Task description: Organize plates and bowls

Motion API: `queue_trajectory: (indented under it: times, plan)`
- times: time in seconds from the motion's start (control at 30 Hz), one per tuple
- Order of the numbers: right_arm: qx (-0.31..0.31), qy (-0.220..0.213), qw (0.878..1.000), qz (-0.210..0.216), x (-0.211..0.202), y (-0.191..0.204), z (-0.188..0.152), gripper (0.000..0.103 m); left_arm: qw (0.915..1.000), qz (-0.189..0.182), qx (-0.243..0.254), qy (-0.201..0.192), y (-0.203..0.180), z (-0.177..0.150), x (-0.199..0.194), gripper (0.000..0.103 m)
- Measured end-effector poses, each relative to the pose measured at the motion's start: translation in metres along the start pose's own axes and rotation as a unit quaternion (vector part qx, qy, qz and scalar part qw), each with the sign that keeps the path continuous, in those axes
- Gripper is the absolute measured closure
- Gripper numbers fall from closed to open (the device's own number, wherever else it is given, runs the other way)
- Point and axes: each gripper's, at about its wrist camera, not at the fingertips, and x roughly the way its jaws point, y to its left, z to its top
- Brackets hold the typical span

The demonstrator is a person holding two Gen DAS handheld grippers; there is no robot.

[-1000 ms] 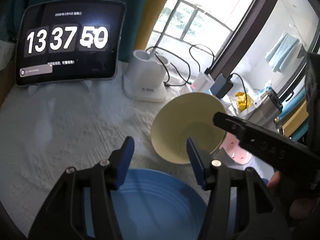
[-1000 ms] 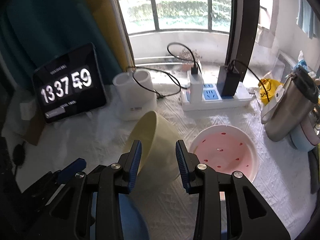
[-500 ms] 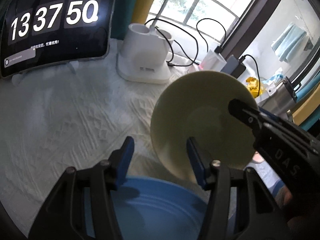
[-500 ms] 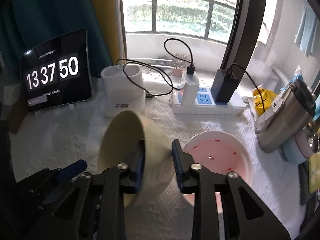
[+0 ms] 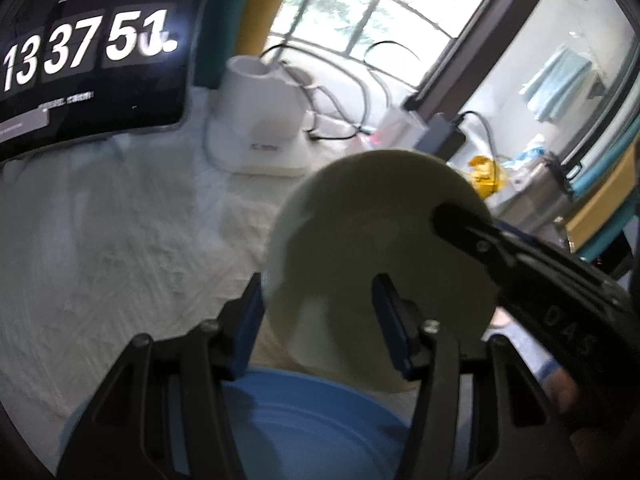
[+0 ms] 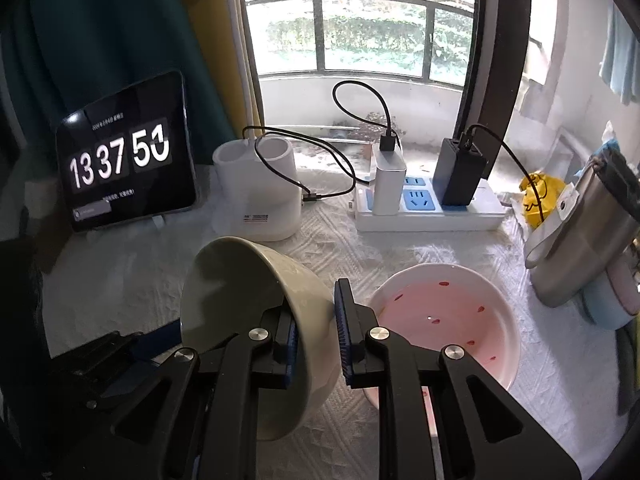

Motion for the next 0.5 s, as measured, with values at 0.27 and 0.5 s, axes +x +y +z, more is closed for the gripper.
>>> queue_trajectory:
  times: [0.27,0.5]
  plan:
    - [0.016,-0.026,1.000,0.003,-0.022,-0.007,-0.001,0.086,0.9991,-0.003,0.021,-0.037,-0.014,0.001,-0.020,0.056]
    - [0.044,-0.049,0.997,0.025,-0.050,-0.019,0.000,0.086,0.9965,0.000,0.038,-0.074,-0.026,0.003,-0.047,0.068]
